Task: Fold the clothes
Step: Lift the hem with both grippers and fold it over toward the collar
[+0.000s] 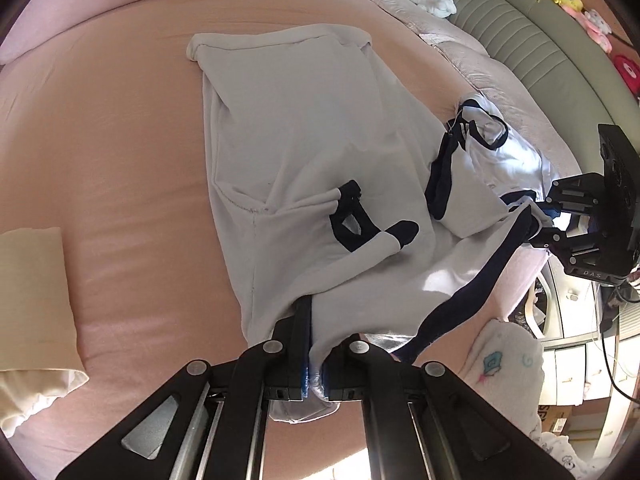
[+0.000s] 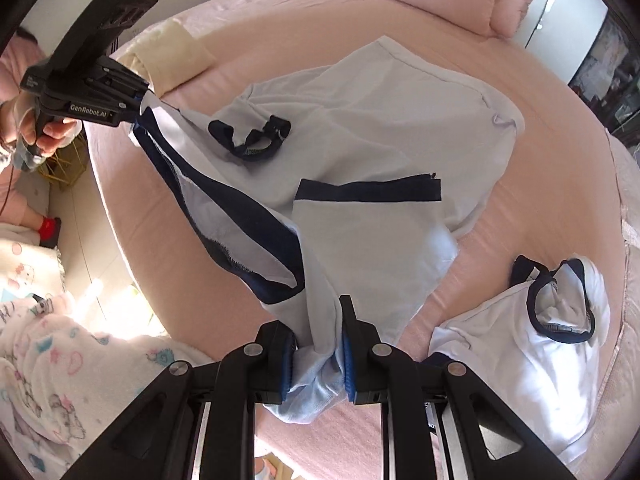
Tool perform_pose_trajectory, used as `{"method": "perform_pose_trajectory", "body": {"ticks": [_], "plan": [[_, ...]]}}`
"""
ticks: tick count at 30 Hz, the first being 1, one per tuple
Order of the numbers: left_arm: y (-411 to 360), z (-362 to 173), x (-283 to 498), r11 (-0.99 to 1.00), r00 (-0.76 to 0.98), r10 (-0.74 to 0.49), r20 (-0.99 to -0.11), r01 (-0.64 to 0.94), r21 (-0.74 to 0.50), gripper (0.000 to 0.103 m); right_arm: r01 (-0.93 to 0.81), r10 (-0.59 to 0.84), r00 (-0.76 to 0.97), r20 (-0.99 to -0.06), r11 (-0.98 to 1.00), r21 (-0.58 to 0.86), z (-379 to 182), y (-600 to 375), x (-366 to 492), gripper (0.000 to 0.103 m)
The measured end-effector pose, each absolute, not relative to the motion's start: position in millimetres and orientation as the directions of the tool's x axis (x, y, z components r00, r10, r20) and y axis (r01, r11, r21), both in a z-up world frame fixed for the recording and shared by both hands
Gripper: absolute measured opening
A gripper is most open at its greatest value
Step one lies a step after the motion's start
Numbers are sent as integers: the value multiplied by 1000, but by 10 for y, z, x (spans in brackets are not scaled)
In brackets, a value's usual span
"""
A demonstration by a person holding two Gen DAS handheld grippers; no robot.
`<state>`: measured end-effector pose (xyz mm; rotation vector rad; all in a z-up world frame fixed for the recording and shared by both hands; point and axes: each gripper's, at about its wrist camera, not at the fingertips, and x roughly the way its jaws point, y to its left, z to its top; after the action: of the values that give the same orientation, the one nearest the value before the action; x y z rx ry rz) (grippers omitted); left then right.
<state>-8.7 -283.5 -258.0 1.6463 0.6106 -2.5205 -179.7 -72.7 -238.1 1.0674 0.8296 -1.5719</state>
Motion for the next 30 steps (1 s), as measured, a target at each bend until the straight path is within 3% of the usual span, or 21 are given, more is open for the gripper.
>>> {"method": "perform_pose_trajectory", "body": {"ticks": [18, 30], "plan": [[-3463, -2622, -710, -849, -385, 236, -892, 365, -382, 1, 841, -427, -133, -895, -526, 126, -2330, -976, -2442, 17], [-3784, -3070, -1041, -762, -309, 341, -888, 463, -453, 8, 759, -303, -100, -948, -639, 124, -2897, -1263, -2905, 17]]}}
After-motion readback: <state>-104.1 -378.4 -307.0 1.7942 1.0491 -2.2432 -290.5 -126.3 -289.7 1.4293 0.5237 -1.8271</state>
